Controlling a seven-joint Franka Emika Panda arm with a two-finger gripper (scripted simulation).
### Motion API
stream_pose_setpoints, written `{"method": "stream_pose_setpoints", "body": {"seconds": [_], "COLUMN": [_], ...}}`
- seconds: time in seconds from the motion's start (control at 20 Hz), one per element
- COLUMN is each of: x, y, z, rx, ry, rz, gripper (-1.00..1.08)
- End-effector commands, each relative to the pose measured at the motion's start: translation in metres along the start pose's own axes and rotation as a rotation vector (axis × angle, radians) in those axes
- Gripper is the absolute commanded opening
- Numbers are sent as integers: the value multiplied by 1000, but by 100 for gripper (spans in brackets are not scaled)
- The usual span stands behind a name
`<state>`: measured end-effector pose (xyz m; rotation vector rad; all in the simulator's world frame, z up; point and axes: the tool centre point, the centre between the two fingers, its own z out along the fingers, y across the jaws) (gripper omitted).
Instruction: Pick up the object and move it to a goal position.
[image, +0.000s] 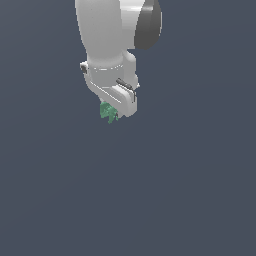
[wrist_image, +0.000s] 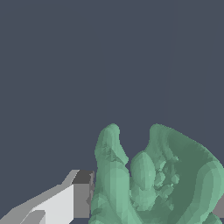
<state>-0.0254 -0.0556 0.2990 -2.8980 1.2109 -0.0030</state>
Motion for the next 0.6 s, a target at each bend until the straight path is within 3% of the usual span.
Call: {"method": "stream_pose_setpoints", "body": {"seconds": [0.0,0.55], "x": [6,19], "y": [2,4], "z": [-15,-42], "rx": [-1,-2], "ry": [-1,-1], "rz": [-1,-2], "gripper": [-100,-100]}}
